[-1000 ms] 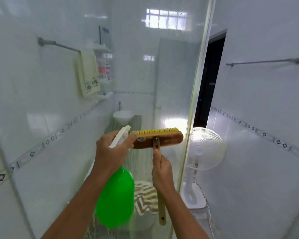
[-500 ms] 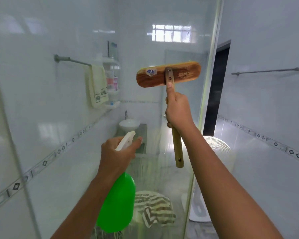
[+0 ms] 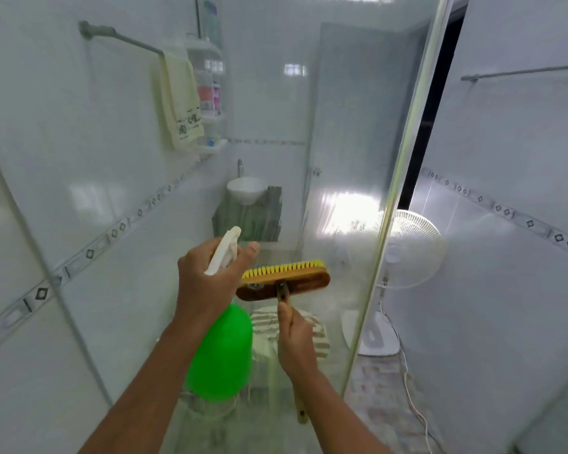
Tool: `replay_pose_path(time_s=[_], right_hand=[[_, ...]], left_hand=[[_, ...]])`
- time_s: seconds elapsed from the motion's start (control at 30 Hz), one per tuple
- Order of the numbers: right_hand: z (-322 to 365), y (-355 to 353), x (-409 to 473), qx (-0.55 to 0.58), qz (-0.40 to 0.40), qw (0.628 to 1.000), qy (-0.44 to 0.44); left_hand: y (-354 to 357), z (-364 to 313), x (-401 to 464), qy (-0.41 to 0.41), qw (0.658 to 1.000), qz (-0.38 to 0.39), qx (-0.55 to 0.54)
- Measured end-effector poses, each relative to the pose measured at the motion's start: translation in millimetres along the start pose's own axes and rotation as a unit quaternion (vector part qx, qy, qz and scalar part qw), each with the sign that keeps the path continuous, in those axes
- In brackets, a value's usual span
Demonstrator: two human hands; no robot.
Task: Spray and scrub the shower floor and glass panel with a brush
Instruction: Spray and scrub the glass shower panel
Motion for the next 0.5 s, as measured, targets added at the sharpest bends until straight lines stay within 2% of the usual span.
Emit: replay_pose_path(time_s=[0.1,0.2,0.33,0.5], right_hand=[[35.8,-3.3,12.6,0.021,-0.007,1.000,-0.015],[116.6,-23.7,48.1,0.025,-0.005,0.996,-0.080],[199.1,-50.7,92.6,0.017,-0.051,0.990,-0.132],[200.6,-45.3,100.3,0.023,-0.058,0.988,-0.140]], left_hand=[[-6.5,14.9,-9.7,-0.005,1.000,-0.004,0.007],[-7.7,35.6,-18.7,-0.032,0.999,0.001,0.018],[-10.7,61.2,-29.8,-0.068,0.997,0.013,0.020],[-16.1,91.5,-48.1,-0.142,0.990,0.023,-0.004]])
Point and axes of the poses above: each hand's wrist, its own x-axis towards the middle knuckle, its own y-axis out of the palm, z = x × y, the point moved 8 cm from there along x, towards the middle knuckle, and after that the axes turned 4 degrees about z, right-handed, at the moved point
